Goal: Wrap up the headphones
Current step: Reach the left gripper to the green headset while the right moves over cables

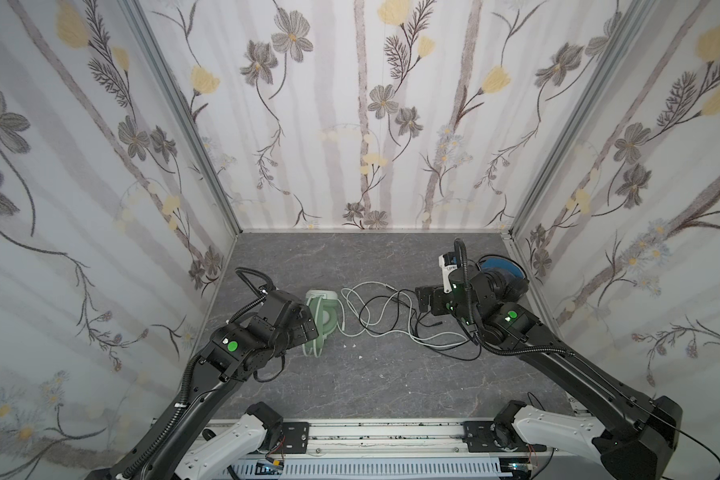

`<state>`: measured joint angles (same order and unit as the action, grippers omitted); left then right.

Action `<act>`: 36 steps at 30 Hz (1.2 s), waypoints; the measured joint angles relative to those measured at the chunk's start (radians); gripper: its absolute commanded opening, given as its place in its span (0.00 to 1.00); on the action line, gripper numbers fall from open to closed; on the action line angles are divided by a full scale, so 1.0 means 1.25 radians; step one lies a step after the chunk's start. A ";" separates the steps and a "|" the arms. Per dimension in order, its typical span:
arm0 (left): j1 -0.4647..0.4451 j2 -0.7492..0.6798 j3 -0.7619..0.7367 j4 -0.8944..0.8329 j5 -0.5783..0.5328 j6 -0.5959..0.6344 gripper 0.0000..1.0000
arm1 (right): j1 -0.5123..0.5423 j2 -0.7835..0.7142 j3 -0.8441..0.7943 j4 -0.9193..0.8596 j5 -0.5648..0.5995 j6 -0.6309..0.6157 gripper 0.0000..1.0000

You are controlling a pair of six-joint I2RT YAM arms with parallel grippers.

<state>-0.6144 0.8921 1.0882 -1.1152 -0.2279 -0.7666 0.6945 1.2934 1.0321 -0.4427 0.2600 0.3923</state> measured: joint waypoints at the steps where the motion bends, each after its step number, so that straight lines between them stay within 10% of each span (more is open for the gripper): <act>1: -0.008 0.011 0.000 0.000 -0.004 -0.004 1.00 | 0.003 0.010 0.007 -0.006 0.000 0.002 1.00; 17: -0.044 0.171 -0.106 0.178 -0.094 0.015 0.98 | 0.009 0.141 0.281 -0.085 0.056 -0.013 1.00; 33: -0.034 0.178 -0.150 0.242 -0.176 0.052 0.49 | -0.042 0.268 0.470 -0.125 0.060 -0.119 0.99; 36: -0.020 0.188 -0.150 0.258 -0.175 0.062 0.27 | -0.067 0.268 0.474 -0.146 0.050 -0.146 0.98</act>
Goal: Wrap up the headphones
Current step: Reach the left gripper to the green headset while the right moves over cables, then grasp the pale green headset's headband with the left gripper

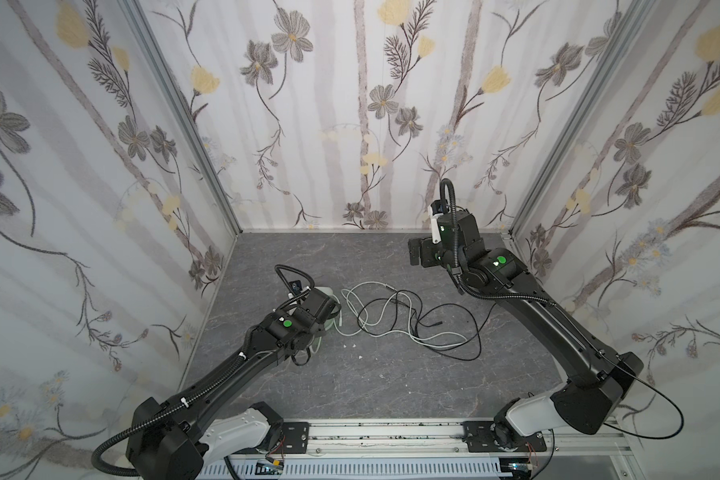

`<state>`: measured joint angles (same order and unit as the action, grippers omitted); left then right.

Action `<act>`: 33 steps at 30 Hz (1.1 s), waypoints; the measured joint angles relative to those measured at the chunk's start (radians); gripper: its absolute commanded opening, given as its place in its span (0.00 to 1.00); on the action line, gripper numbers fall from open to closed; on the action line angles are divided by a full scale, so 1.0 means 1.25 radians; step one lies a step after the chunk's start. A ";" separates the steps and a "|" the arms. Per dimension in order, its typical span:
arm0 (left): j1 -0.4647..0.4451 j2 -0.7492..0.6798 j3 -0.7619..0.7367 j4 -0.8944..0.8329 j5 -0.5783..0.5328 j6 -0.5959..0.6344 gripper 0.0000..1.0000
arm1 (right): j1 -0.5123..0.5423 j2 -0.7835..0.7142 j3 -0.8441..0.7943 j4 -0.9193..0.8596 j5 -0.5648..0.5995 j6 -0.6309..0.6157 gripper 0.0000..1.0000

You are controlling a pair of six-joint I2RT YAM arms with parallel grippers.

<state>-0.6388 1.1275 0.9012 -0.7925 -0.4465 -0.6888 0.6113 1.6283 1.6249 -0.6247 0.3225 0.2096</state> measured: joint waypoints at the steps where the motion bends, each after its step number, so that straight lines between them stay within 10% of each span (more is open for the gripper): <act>1: 0.004 0.005 0.002 0.004 0.002 0.005 0.23 | -0.009 -0.002 0.000 0.000 -0.002 -0.009 0.98; 7: 0.020 0.031 0.045 0.049 0.074 0.058 0.00 | -0.052 -0.045 -0.026 -0.005 -0.048 -0.060 0.98; 15: 0.023 0.119 0.204 0.103 0.338 0.113 0.00 | -0.075 -0.170 -0.233 0.058 -0.161 -0.093 0.98; 23: 0.070 0.185 0.111 0.183 0.554 0.095 0.00 | -0.110 -0.166 -0.274 0.121 -0.225 -0.108 0.97; 28: 0.128 0.174 0.024 0.231 0.614 0.075 0.11 | -0.109 -0.151 -0.272 0.131 -0.257 -0.105 0.97; 33: 0.222 0.156 -0.030 0.229 0.616 0.073 0.48 | -0.110 -0.125 -0.248 0.145 -0.279 -0.100 0.96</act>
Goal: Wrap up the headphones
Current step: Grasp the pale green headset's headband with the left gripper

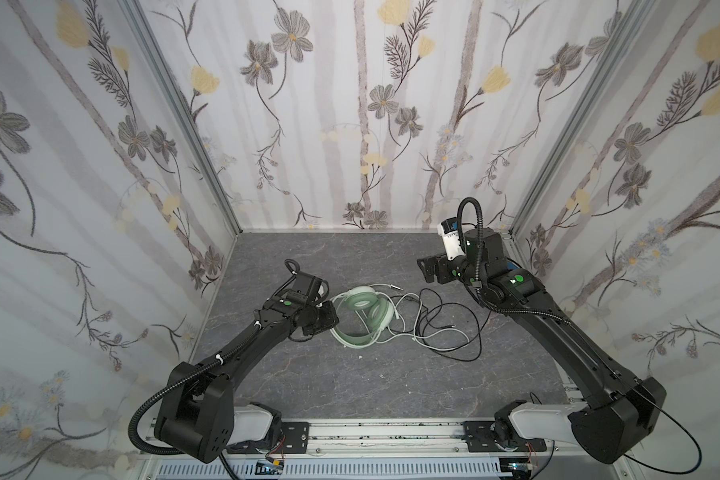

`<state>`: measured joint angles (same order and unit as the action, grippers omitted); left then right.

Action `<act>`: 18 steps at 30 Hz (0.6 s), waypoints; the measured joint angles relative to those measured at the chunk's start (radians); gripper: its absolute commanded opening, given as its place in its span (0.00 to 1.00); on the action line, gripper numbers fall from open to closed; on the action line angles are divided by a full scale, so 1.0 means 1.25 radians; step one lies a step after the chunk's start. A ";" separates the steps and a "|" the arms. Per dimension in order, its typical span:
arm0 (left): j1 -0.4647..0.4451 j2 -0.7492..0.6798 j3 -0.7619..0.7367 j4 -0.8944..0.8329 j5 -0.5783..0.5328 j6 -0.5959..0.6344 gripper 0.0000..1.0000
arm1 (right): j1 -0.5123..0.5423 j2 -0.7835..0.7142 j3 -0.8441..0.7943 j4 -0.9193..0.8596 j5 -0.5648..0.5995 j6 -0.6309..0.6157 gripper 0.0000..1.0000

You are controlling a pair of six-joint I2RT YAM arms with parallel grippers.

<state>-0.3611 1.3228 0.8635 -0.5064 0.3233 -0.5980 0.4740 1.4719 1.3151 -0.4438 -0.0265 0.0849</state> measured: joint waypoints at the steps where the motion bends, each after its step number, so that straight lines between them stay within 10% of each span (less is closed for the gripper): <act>1: 0.015 0.003 -0.002 0.001 -0.014 0.005 0.63 | 0.000 0.005 0.003 0.002 -0.007 0.003 0.96; 5: 0.045 0.058 0.002 0.014 -0.057 0.015 1.00 | 0.002 0.019 0.019 0.002 -0.027 0.003 0.96; 18: -0.075 0.012 0.050 -0.085 -0.334 -0.129 1.00 | 0.010 -0.013 0.008 -0.003 -0.011 -0.013 0.96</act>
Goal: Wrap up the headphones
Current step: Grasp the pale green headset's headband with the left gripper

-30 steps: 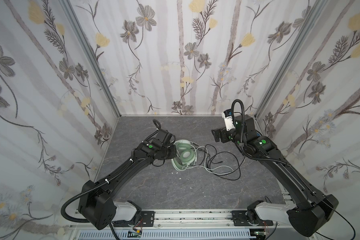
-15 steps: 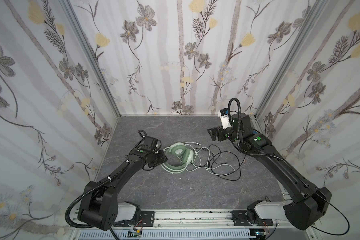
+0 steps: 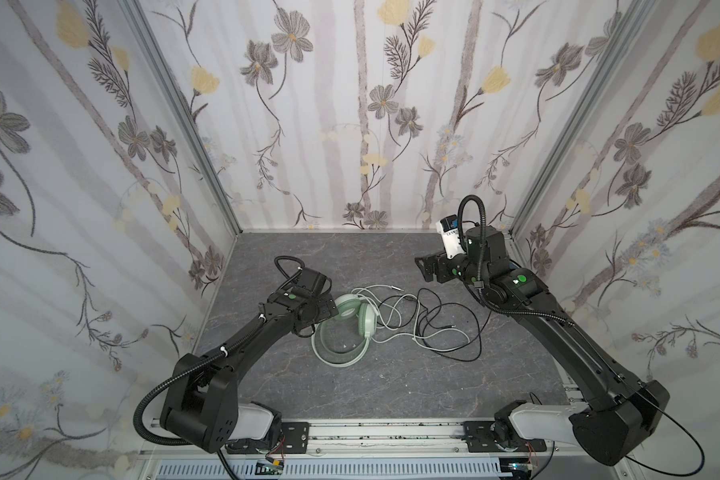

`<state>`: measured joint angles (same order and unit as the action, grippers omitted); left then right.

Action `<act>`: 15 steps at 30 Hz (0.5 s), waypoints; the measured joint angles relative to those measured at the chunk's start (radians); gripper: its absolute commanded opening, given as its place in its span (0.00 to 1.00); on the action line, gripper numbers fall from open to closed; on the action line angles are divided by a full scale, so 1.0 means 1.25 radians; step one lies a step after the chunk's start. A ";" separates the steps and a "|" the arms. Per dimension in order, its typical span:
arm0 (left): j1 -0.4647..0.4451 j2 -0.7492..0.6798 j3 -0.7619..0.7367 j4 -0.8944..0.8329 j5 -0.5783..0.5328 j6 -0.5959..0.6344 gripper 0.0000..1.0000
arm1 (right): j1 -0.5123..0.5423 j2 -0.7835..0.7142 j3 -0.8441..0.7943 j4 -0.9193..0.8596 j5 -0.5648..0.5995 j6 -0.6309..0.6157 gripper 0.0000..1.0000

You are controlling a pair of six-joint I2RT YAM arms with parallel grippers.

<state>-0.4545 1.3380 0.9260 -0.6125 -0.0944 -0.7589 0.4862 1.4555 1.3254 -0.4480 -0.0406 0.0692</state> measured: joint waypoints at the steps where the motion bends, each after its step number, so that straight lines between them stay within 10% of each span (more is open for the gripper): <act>1: -0.021 -0.017 -0.013 -0.010 -0.016 -0.026 1.00 | 0.001 0.001 0.000 -0.003 0.002 -0.001 0.96; 15: -0.134 0.003 -0.175 0.050 -0.050 -0.318 0.97 | 0.021 0.038 0.014 0.002 0.010 -0.008 0.96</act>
<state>-0.6216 1.3422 0.7067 -0.5503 -0.1574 -1.1568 0.5121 1.5032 1.3426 -0.4458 -0.0280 0.0597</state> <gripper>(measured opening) 0.996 0.957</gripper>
